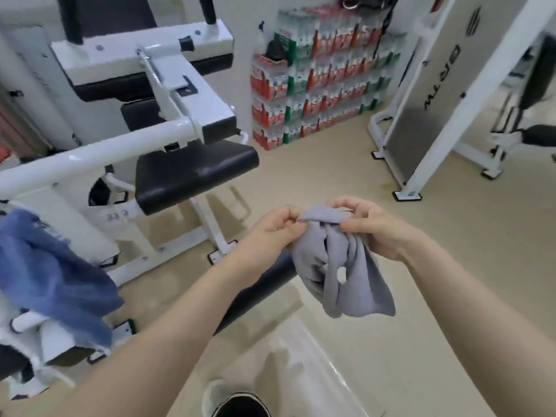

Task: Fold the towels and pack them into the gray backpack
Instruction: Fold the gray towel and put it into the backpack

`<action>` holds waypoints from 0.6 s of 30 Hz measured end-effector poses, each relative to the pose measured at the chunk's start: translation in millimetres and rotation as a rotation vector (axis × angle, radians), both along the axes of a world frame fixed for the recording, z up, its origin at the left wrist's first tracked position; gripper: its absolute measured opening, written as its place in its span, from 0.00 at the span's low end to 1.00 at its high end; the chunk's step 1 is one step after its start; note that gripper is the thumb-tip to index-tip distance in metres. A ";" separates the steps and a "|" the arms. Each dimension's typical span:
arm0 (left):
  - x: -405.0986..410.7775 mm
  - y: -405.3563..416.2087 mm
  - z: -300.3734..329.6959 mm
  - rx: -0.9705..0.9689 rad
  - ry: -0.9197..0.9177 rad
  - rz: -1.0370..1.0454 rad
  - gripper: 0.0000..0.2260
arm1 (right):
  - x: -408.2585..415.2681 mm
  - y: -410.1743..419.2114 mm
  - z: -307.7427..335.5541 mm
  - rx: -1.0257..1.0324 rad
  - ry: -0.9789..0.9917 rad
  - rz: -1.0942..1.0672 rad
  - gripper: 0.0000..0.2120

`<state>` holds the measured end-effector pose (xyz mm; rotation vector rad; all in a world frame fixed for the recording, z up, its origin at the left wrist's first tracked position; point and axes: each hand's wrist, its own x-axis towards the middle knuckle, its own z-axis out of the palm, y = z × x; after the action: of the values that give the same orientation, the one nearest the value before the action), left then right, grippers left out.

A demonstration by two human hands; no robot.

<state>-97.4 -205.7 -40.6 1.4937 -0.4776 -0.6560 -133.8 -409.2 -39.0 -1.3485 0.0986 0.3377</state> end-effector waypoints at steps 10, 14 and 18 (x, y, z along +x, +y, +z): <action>74.8 -189.1 -43.5 0.326 -0.035 -0.179 0.12 | 10.4 -167.1 -36.9 -0.656 0.024 -0.349 0.05; 137.1 -263.8 -49.9 0.335 -0.107 -0.215 0.11 | 67.1 -242.8 -42.6 -0.450 0.076 -0.449 0.07; 208.6 -334.4 -49.4 0.412 -0.283 -0.110 0.05 | 140.9 -309.1 -35.6 -0.401 0.147 -0.472 0.10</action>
<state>111.2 -540.1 -90.0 1.9759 -0.6733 -0.6577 7.1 -718.3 -74.6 -1.6408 0.6238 0.0132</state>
